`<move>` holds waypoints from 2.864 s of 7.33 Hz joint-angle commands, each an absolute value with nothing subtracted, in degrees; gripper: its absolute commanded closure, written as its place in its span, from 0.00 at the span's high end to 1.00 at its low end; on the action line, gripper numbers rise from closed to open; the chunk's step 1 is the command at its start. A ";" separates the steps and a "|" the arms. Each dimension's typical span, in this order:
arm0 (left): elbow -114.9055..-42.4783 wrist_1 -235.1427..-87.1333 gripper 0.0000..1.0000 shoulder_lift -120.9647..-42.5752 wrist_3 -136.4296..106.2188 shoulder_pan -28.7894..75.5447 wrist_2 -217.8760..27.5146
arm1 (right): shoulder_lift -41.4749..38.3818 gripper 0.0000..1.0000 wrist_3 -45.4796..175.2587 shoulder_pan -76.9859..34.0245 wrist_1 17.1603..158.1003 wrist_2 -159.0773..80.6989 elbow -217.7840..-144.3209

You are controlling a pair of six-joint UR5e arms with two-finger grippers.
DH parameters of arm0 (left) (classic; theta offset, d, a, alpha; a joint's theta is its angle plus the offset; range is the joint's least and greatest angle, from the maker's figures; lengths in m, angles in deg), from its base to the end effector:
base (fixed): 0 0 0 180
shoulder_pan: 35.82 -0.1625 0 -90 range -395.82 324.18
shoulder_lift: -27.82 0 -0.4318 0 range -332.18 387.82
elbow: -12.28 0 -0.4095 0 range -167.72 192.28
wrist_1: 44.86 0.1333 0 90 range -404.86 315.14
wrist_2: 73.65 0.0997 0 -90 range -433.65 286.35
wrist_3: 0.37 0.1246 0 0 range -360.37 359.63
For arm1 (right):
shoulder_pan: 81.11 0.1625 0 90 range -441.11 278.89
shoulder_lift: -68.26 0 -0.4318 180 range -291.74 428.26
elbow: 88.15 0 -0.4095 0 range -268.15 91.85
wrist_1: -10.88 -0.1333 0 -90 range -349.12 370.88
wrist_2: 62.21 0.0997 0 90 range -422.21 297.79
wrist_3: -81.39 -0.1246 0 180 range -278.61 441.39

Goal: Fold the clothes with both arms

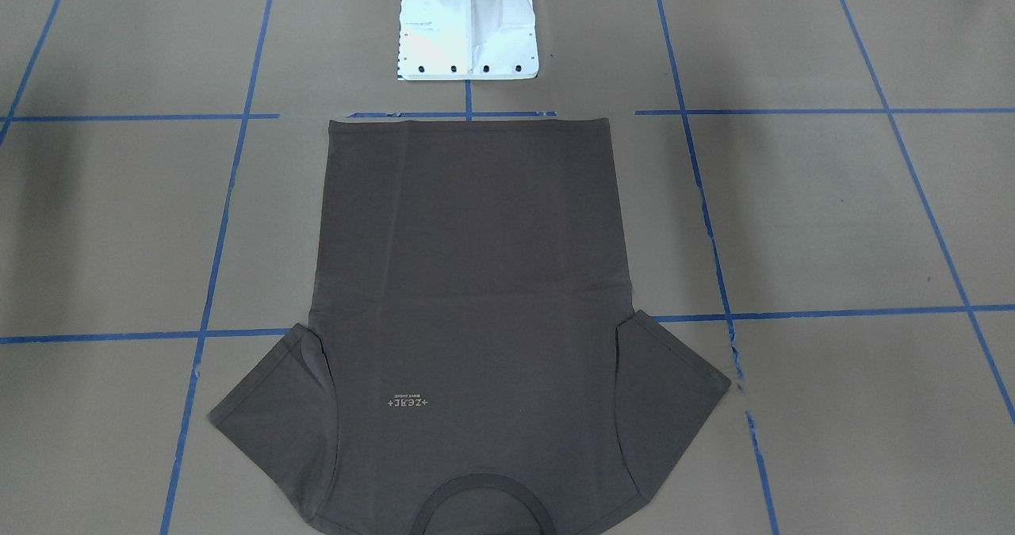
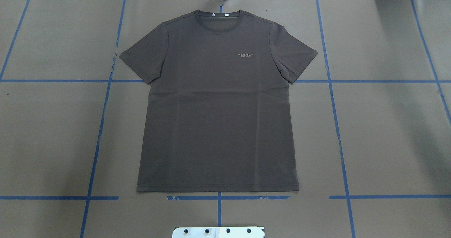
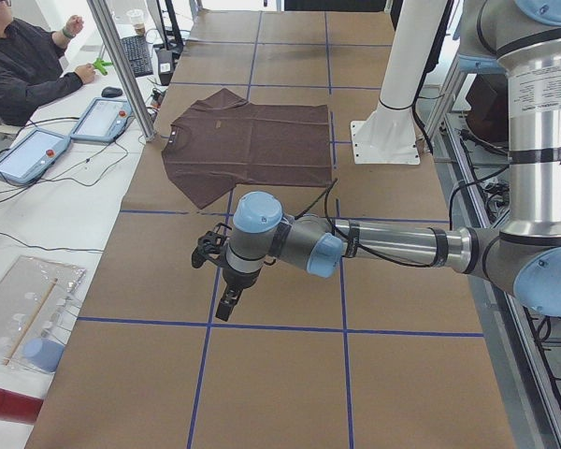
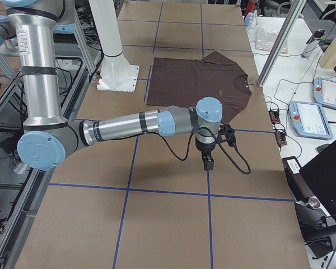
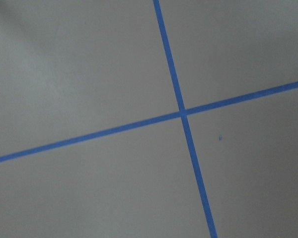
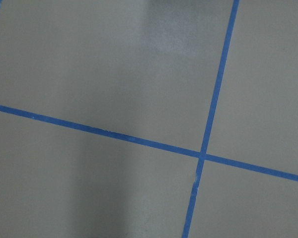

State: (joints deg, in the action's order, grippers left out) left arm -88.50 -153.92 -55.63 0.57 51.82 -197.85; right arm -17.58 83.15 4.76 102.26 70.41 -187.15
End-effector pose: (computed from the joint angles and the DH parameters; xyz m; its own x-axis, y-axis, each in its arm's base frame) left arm -0.0430 -0.4936 0.6165 0.8165 0.2711 -0.5097 -0.0512 0.9134 0.4038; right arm 0.0095 -0.5485 0.5693 0.7215 -0.2208 0.6563 0.0927 0.9701 0.2244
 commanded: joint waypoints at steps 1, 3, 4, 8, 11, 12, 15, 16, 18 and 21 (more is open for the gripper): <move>-89.23 -156.83 1.00 -59.52 -4.56 51.81 -197.57 | -16.20 1.00 83.23 4.76 101.06 73.82 -185.36; -86.54 -173.94 1.00 -61.99 -5.91 51.46 -197.49 | -13.14 1.00 76.71 0.74 92.57 73.93 -185.27; -82.86 -180.15 1.00 -62.87 -6.00 51.02 -198.09 | -9.12 1.00 66.90 -2.94 90.10 72.54 -185.26; -82.82 -180.65 1.00 -62.88 -6.00 50.76 -200.65 | 6.51 0.89 34.33 -14.84 67.91 62.33 -168.03; -82.91 -180.74 1.00 -63.05 -6.00 50.75 -201.44 | 10.17 0.81 31.56 -17.47 64.23 60.67 -161.18; -82.82 -180.74 1.00 -63.23 -6.00 50.67 -201.35 | 10.25 0.77 31.38 -18.96 64.23 58.48 -160.23; -82.82 -180.83 1.00 -63.23 -5.91 50.67 -201.44 | 10.34 0.67 28.76 -21.95 63.71 55.23 -158.72; -82.82 -180.91 1.00 -63.23 -5.91 50.67 -201.44 | 10.34 0.66 27.61 -23.18 63.44 54.08 -158.72; -82.82 -180.91 1.00 -63.23 -5.91 50.67 -201.35 | 10.43 0.65 23.84 -26.86 54.70 49.78 -153.22; -82.73 -180.91 1.00 -63.23 -5.82 50.67 -201.35 | 10.25 0.64 23.47 -29.52 53.69 46.07 -151.95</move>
State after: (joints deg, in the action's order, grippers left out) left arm -82.76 -180.91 -63.23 -5.84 50.67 -201.36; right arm 10.33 23.63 -28.87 54.04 46.89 -152.30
